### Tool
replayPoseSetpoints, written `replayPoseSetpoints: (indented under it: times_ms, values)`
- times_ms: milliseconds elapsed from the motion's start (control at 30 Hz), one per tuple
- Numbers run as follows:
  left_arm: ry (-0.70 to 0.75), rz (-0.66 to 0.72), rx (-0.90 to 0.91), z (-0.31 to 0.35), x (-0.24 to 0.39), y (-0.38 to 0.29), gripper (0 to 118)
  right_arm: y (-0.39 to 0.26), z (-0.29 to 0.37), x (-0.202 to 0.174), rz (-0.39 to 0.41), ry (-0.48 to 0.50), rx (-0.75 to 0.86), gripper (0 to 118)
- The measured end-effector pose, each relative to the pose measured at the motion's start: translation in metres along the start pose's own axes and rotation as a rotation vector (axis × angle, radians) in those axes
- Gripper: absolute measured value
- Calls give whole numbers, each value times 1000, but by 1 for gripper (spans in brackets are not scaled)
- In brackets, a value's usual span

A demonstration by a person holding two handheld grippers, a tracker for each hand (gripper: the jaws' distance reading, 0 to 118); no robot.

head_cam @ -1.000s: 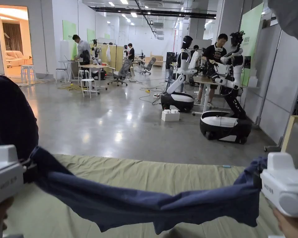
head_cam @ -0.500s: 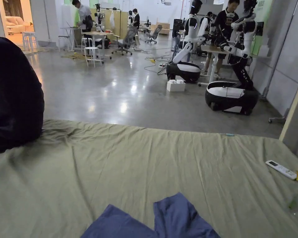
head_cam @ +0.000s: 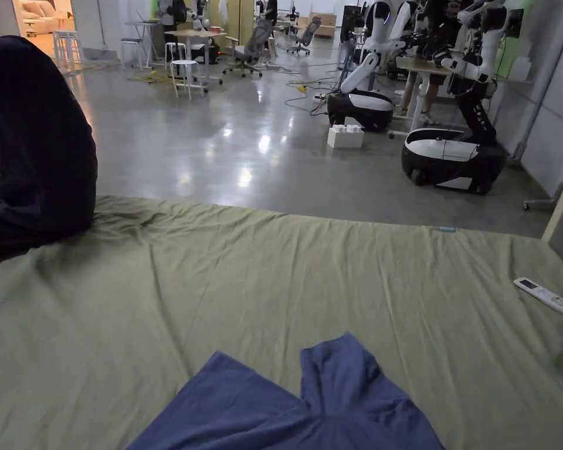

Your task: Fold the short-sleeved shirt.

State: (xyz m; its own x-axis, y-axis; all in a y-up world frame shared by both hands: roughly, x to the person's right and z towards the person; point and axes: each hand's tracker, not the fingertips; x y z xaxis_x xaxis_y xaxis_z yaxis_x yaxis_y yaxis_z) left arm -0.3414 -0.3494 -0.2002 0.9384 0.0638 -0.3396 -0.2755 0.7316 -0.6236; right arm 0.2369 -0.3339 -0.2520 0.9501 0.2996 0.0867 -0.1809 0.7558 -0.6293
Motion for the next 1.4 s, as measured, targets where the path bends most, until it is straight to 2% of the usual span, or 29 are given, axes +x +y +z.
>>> replayPoseSetpoints:
  times_ms: [67, 100, 200, 400, 467, 500, 567, 600, 667, 700, 800, 833, 867, 1167, 1400]
  values:
    - [53, -66, 40, 4, 8, 9, 58, 15, 10, -3, -16, 21, 79, 65]
    - [64, -70, 73, 5, 7, 11, 61, 22, 14, -6, -22, 25, 109, 67]
    - [13, -78, 150, 26, 26, 40, 62, 49, 26, -17, -38, 59, 211, 84]
    - [-108, -112, 323, 54, 74, 81, 60, 100, 55, -54, -79, 140, 413, 84]
    - [-163, -107, 386, 63, 92, 90, 55, 110, 62, -66, -102, 147, 458, 84]
    - [-181, -116, 411, 68, 100, 93, 48, 114, 65, -71, -105, 147, 476, 83]
    - [-203, -140, 460, 80, 118, 100, 34, 119, 71, -81, -122, 148, 505, 71]
    - [-209, -159, 479, 65, 96, 93, 23, 121, 75, -84, -121, 149, 530, 55]
    - [-224, -186, 527, 67, 97, 95, 16, 124, 81, -89, -126, 169, 555, 27]
    - [-237, -200, 542, 79, 126, 100, 15, 125, 84, -91, -125, 172, 566, 23]
    - [-265, -221, 567, 72, 115, 102, 7, 130, 91, -95, -125, 157, 591, 15]
    - [-265, -226, 573, 89, 151, 97, 7, 132, 93, -95, -128, 153, 600, 11]
    - [-273, -230, 577, 88, 153, 97, 5, 132, 94, -94, -135, 151, 605, 8]
    - [-267, -216, 551, 85, 156, 111, 2, 137, 94, -91, -132, 134, 627, 1]
    - [-234, -230, 528, 87, 156, 109, 2, 134, 92, -88, -132, 155, 621, 1]
